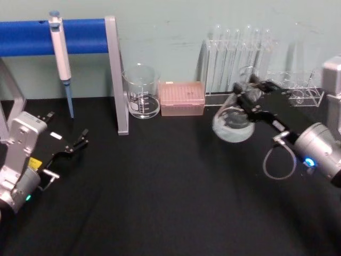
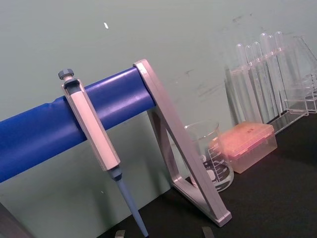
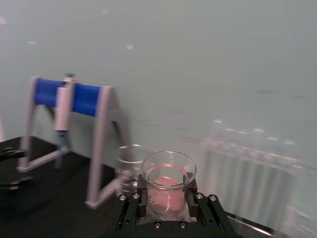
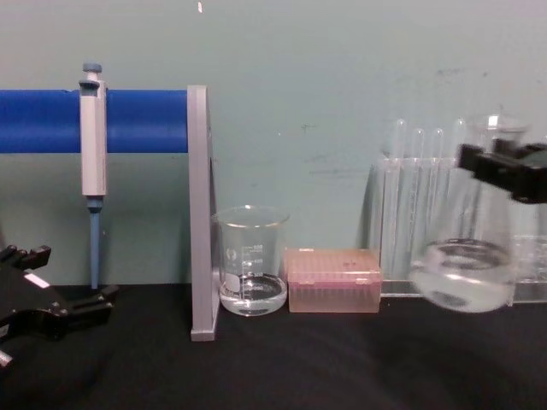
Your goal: Grasp the erlenmeyer flask with one hand, shake it three times, then place it back.
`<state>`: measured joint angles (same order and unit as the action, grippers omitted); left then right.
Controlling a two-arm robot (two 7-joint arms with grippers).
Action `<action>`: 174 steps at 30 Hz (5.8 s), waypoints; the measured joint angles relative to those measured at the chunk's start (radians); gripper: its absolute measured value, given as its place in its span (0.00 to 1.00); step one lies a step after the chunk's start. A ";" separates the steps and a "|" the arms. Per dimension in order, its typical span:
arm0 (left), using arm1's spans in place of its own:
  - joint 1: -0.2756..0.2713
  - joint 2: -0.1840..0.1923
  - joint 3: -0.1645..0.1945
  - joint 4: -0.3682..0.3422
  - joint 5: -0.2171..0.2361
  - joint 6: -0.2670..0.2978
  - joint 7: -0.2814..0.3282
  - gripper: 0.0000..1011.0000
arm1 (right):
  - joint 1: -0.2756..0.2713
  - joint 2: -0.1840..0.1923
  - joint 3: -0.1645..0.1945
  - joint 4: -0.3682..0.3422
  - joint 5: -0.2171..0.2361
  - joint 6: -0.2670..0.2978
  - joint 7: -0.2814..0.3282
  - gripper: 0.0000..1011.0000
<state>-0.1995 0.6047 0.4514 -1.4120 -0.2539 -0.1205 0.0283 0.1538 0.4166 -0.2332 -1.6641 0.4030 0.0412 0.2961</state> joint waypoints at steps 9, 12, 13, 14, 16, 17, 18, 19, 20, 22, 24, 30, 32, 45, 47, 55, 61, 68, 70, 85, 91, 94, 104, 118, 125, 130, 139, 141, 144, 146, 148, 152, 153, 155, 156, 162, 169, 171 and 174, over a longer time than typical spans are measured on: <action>0.000 0.000 0.000 0.000 0.000 0.000 0.000 0.99 | 0.058 -0.017 -0.092 0.026 -0.001 0.005 0.108 0.44; 0.000 0.000 0.000 0.000 0.000 0.000 0.000 0.99 | 0.078 -0.018 -0.126 0.034 0.004 0.005 0.148 0.44; 0.000 0.000 0.000 0.000 0.000 0.000 0.000 0.99 | 0.087 -0.018 -0.144 0.037 0.007 0.004 0.166 0.44; 0.000 0.000 0.000 0.000 0.000 0.000 0.000 0.99 | 0.091 -0.018 -0.152 0.039 0.009 0.003 0.175 0.44; 0.000 0.000 0.000 0.000 0.000 0.000 0.000 0.99 | 0.105 -0.017 -0.175 0.043 0.016 0.000 0.200 0.44; 0.000 0.000 0.000 0.000 0.000 0.000 0.000 0.99 | 0.110 -0.017 -0.182 0.044 0.018 -0.001 0.209 0.44; 0.000 0.000 0.000 0.000 0.000 0.000 0.000 0.99 | 0.114 -0.016 -0.188 0.045 0.020 -0.003 0.215 0.44; 0.000 0.000 0.000 0.000 0.000 0.000 0.000 0.99 | 0.118 -0.016 -0.194 0.046 0.022 -0.005 0.221 0.44; 0.000 0.000 0.000 0.000 0.000 0.000 0.000 0.99 | 0.125 -0.015 -0.204 0.048 0.026 -0.008 0.231 0.44; 0.000 0.000 0.000 0.000 0.000 0.000 0.000 0.99 | 0.130 -0.013 -0.213 0.049 0.029 -0.010 0.238 0.44; 0.000 0.000 0.000 0.000 0.000 0.000 0.000 0.99 | 0.135 -0.010 -0.222 0.051 0.034 -0.014 0.242 0.44; 0.000 0.000 0.000 0.000 0.000 0.000 0.000 0.99 | 0.142 -0.002 -0.228 0.056 0.043 -0.022 0.234 0.44; 0.000 0.000 0.000 0.000 0.000 0.000 0.000 0.99 | 0.140 0.003 -0.220 0.056 0.045 -0.027 0.214 0.44; 0.000 0.000 0.000 0.000 0.000 0.000 0.000 0.99 | 0.087 0.032 -0.120 0.039 0.037 -0.030 0.092 0.44; 0.000 0.000 0.000 0.000 0.000 0.000 0.000 0.99 | 0.075 0.035 -0.097 0.035 0.033 -0.027 0.069 0.44; 0.000 0.000 0.000 0.000 0.000 0.000 0.000 0.99 | 0.037 0.036 -0.026 0.023 0.015 -0.013 0.007 0.44; 0.000 0.000 0.000 0.000 0.000 0.000 0.000 0.99 | 0.020 0.027 0.007 0.016 0.002 -0.003 -0.012 0.44; 0.000 0.000 0.000 0.000 0.000 0.000 0.000 0.99 | 0.018 0.012 0.006 0.013 -0.008 0.005 0.011 0.44; 0.000 0.000 0.000 0.000 0.000 0.000 0.000 0.99 | 0.023 0.008 -0.004 0.012 -0.008 0.006 0.028 0.44; 0.000 0.000 0.000 0.000 0.000 0.000 0.000 0.99 | 0.074 -0.002 -0.130 0.011 0.006 0.005 0.156 0.44; 0.000 0.000 0.000 0.000 0.000 0.000 0.000 0.99 | 0.090 0.005 -0.161 0.015 0.014 0.000 0.182 0.44; 0.000 0.000 0.000 0.000 0.000 0.000 0.000 0.99 | 0.097 0.013 -0.172 0.020 0.019 -0.008 0.194 0.44; 0.000 0.000 0.000 0.000 0.000 0.000 0.000 0.99 | 0.118 0.039 -0.194 0.043 0.040 -0.022 0.230 0.44; 0.000 0.000 0.000 0.000 0.000 0.000 0.000 0.99 | 0.142 0.064 -0.224 0.110 0.078 -0.031 0.280 0.44; 0.000 0.000 0.000 0.000 0.000 0.000 0.000 0.99 | 0.147 0.067 -0.239 0.144 0.090 -0.037 0.295 0.44; 0.000 0.000 0.000 0.000 0.000 0.000 0.000 0.99 | 0.151 0.070 -0.249 0.166 0.096 -0.037 0.301 0.44; 0.000 0.000 0.000 0.000 0.000 0.000 0.000 0.99 | 0.159 0.071 -0.261 0.191 0.102 -0.035 0.309 0.44; 0.000 0.000 0.000 0.000 0.000 0.000 0.000 0.99 | 0.161 0.071 -0.264 0.198 0.105 -0.033 0.313 0.44; 0.000 0.000 0.000 0.000 0.000 0.000 0.000 0.99 | 0.163 0.071 -0.268 0.205 0.108 -0.031 0.318 0.44; 0.000 0.000 0.000 0.000 0.000 0.000 0.000 0.99 | 0.164 0.070 -0.270 0.210 0.111 -0.030 0.321 0.44; 0.000 0.000 0.000 0.000 0.000 0.000 0.000 0.99 | 0.165 0.069 -0.273 0.217 0.115 -0.030 0.325 0.44; 0.000 0.000 0.000 0.000 0.000 0.000 0.000 0.99 | 0.166 0.069 -0.278 0.225 0.119 -0.030 0.329 0.44; 0.000 0.000 0.000 0.000 0.000 0.000 0.000 0.99 | 0.166 0.069 -0.279 0.227 0.119 -0.030 0.330 0.44; 0.000 0.000 0.000 0.000 0.000 0.000 0.000 0.99 | 0.167 0.070 -0.283 0.231 0.119 -0.030 0.331 0.44; 0.000 0.000 0.000 0.000 0.000 0.000 0.000 0.99 | 0.167 0.070 -0.284 0.232 0.119 -0.030 0.332 0.44; 0.000 0.000 0.000 0.000 0.000 0.000 0.000 0.99 | 0.171 0.071 -0.292 0.243 0.115 -0.031 0.335 0.44; 0.000 0.000 0.000 0.000 0.000 0.000 0.000 0.99 | 0.176 0.070 -0.297 0.257 0.115 -0.031 0.341 0.44; 0.000 0.000 0.000 0.000 0.000 0.000 0.000 0.99 | 0.176 0.070 -0.298 0.258 0.116 -0.031 0.343 0.44; 0.000 0.000 0.000 0.000 0.000 0.000 0.000 0.99 | 0.176 0.070 -0.300 0.260 0.117 -0.031 0.344 0.44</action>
<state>-0.1995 0.6047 0.4514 -1.4119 -0.2539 -0.1205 0.0283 0.3294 0.4866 -0.5331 -1.4041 0.5198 0.0104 0.6406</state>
